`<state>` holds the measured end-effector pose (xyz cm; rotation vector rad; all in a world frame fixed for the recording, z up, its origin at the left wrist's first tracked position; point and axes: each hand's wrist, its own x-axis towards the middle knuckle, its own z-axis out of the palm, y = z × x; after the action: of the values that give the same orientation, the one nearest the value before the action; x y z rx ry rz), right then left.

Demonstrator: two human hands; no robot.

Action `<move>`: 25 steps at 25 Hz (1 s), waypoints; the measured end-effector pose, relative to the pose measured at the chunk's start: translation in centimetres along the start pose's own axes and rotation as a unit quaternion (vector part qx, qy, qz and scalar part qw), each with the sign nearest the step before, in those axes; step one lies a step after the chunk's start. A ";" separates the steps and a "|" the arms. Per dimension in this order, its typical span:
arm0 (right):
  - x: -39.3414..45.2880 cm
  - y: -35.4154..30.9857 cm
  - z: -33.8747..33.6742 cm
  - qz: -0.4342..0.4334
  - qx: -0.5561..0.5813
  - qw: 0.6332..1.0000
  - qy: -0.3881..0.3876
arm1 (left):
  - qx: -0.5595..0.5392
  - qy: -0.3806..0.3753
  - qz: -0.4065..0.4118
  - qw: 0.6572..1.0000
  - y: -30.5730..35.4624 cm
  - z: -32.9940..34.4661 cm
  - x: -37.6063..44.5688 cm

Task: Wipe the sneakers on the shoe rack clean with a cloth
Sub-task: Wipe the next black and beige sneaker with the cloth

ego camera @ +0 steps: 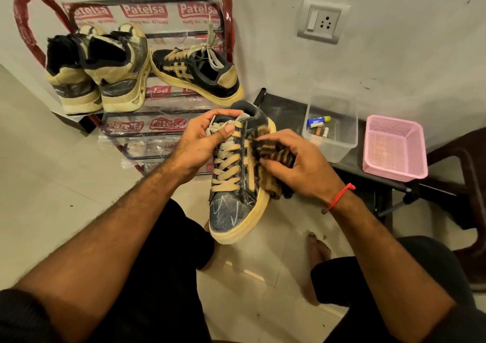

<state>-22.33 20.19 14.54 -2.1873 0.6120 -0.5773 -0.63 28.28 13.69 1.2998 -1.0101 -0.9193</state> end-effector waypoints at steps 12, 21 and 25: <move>0.2 0.2 0.2 -0.100 -0.111 0.988 0.033 | 0.004 -0.055 -0.025 0.998 0.3 0.2 0.0; 0.2 0.6 -1.3 -0.108 -0.154 0.982 -0.026 | -0.002 -0.071 -0.043 0.997 0.6 -0.4 0.0; -0.3 0.1 -0.5 -0.117 -0.102 0.978 -0.139 | 0.011 -0.045 -0.030 0.998 0.2 -0.3 -0.1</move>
<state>-22.86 20.01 14.76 -2.4980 0.2761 -0.3270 -0.40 28.43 13.85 1.3228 -1.0583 -1.0219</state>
